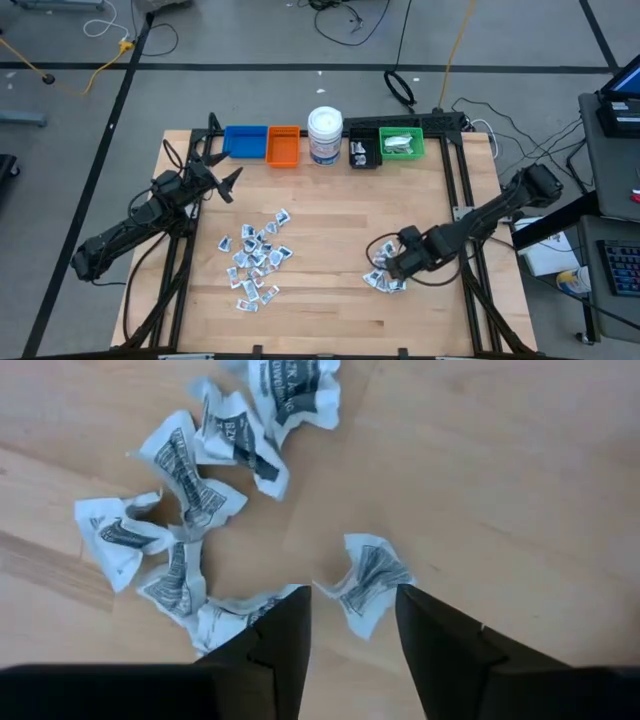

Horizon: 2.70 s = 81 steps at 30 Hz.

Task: Pick & Place First Aid Supplies
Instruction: Put the towelette pack into the black bin

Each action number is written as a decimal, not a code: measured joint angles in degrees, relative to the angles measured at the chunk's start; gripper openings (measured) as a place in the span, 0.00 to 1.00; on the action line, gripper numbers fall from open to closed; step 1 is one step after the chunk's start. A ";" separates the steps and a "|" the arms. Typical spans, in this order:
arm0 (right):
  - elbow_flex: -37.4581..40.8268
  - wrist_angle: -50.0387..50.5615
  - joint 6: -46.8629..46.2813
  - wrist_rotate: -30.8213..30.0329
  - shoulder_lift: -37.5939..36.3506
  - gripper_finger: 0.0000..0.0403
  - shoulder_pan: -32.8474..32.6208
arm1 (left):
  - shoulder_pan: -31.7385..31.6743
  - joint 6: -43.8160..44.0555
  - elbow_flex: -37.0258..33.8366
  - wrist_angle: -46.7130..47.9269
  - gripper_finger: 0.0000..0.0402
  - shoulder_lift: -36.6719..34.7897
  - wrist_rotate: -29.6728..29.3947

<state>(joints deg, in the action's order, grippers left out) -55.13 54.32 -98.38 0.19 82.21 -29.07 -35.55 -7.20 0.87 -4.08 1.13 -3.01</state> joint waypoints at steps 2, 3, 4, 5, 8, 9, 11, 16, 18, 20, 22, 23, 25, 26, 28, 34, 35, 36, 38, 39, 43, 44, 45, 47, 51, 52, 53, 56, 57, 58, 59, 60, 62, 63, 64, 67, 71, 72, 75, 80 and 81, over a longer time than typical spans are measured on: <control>0.03 -1.01 0.27 0.04 1.39 0.33 -0.21 | 0.01 0.00 0.01 0.00 0.77 -0.02 0.00; 0.35 -2.04 0.79 0.06 1.95 0.33 -0.25 | 0.00 0.00 0.01 0.00 0.77 -0.02 0.00; 0.92 -3.36 1.20 0.33 2.30 0.32 -0.25 | 0.00 0.00 0.01 0.00 0.77 0.00 0.00; 1.56 -4.70 1.27 0.93 2.70 0.31 -0.23 | 0.00 0.00 -0.01 0.00 0.77 -0.02 0.00; 4.19 -8.00 1.02 1.62 3.69 0.29 -0.23 | 0.02 0.00 0.01 0.00 0.77 -0.02 0.00; 5.03 -8.58 0.34 1.62 3.98 0.28 -0.23 | 0.00 0.00 0.01 0.00 0.77 -0.02 0.00; 6.55 -9.18 -0.38 1.64 4.13 0.27 -0.23 | 0.01 0.00 0.01 -0.01 0.77 -0.02 0.00; 7.80 -10.01 0.57 1.63 4.15 0.19 -0.20 | 0.02 0.00 0.01 0.00 0.77 -0.02 0.00; 7.80 -10.57 1.64 1.66 4.15 0.12 -0.20 | 0.00 0.00 0.01 0.00 0.77 0.00 0.00; 7.80 -11.06 3.08 1.71 4.15 0.04 -0.20 | 0.00 0.00 0.01 0.00 0.77 -0.01 0.00; 7.74 -11.12 4.53 1.79 4.15 0.02 -0.14 | 0.02 0.00 -0.01 0.00 0.77 -0.01 0.00; 7.42 -10.27 4.66 1.81 4.15 0.02 0.13 | 0.00 0.00 -0.01 -0.02 0.77 -0.02 0.00; 5.83 -7.58 6.26 2.14 4.19 0.02 0.84 | 0.02 0.00 0.01 0.00 0.77 -0.02 0.00; 4.80 -5.97 7.78 2.81 4.02 0.01 1.43 | 0.01 0.00 0.01 -0.01 0.77 -0.02 0.00; 2.70 -2.40 10.70 3.08 3.38 0.01 2.71 | 0.02 0.00 -0.01 -0.01 0.77 -0.01 0.00; -6.09 9.60 19.69 3.12 3.31 0.01 8.10 | 0.01 0.00 0.01 -0.01 0.77 -0.01 0.00; -7.37 11.39 20.86 3.11 3.30 0.01 9.10 | 0.00 0.00 0.01 -0.01 0.77 -0.01 0.00; -8.62 12.88 21.90 3.07 3.30 0.01 10.24 | 0.01 0.00 0.01 0.00 0.77 -0.01 0.00; -10.81 15.26 24.13 2.93 3.30 0.00 12.61 | 0.00 0.00 -0.01 -0.02 0.77 -0.02 0.00; -11.55 16.07 25.35 2.91 3.30 0.00 13.85 | 0.02 0.00 0.01 -0.02 0.77 -0.02 0.00; -13.24 17.10 30.93 2.93 3.30 0.00 19.40 | 0.00 0.00 -0.01 -0.02 0.77 -0.01 0.00; -13.55 17.03 32.72 2.93 3.30 0.00 20.96 | 0.02 0.00 0.01 -0.01 0.77 0.00 0.00; -13.82 17.07 34.65 2.92 3.30 0.00 22.57 | 0.00 0.00 -0.01 -0.02 0.77 0.00 0.00; -14.57 17.08 38.63 2.86 3.58 0.00 26.32 | 0.00 0.00 0.00 -0.01 0.77 -0.01 0.00; -16.27 16.45 47.20 1.22 5.24 0.00 34.69 | 0.00 0.00 0.00 -0.01 0.77 -0.01 0.00; -16.77 16.35 49.34 1.11 5.75 0.00 36.76 | 0.00 0.00 0.00 0.00 0.77 -0.02 0.00; -17.18 15.89 51.43 1.27 6.13 0.00 38.95 | 0.00 0.00 -0.01 -0.02 0.77 -0.01 0.00; -18.67 14.35 57.18 1.28 8.51 0.00 44.60 | 0.00 0.00 0.01 -0.02 0.77 -0.02 0.00; -19.54 14.07 58.97 1.29 9.56 0.00 46.31 | 0.00 0.00 0.00 -0.01 0.77 -0.02 0.00; -20.53 14.03 60.73 1.29 10.66 0.00 47.97 | 0.01 0.00 0.00 -0.01 0.77 -0.01 0.00; -21.68 14.04 62.49 1.33 11.87 0.00 49.68 | 0.01 0.00 0.00 -0.01 0.77 -0.01 0.00; -22.90 14.05 64.14 1.32 13.16 0.00 51.16 | 0.02 0.00 0.00 -0.02 0.77 0.00 -0.01; -25.66 14.02 67.27 1.29 15.97 0.00 54.09 | 0.02 0.00 -0.01 -0.01 0.77 -0.01 0.00; -27.12 14.00 68.67 1.33 17.39 0.00 55.36 | 0.00 0.00 0.01 -0.02 0.77 0.00 0.00; -28.62 13.84 69.91 1.33 18.81 0.00 56.60 | 0.00 0.00 0.01 0.00 0.77 0.00 0.00; -32.98 13.29 73.53 1.34 22.46 0.00 60.04 | 0.01 0.00 0.01 -0.02 0.77 -0.01 0.00; -38.89 13.12 76.94 1.36 27.14 0.00 63.50 | 0.02 0.00 0.01 -0.02 0.77 0.00 0.00; -40.21 13.10 77.68 1.36 28.00 0.00 64.28 | 0.02 0.00 -0.01 0.00 0.77 -0.02 0.00; -43.64 12.50 79.84 1.32 30.32 0.00 66.28 | 0.00 0.00 0.01 0.00 0.77 -0.01 0.00; -45.09 10.10 81.65 1.33 31.41 0.00 68.17 | 0.02 0.00 -0.01 -0.02 0.77 0.00 0.00; -45.09 9.15 82.10 1.34 31.34 0.00 68.35 | 0.02 0.00 0.00 -0.01 0.77 -0.01 0.00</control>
<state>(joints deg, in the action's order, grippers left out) -100.22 63.47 -16.28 1.52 113.56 39.27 -35.53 -7.20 0.87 -4.09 1.11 -3.01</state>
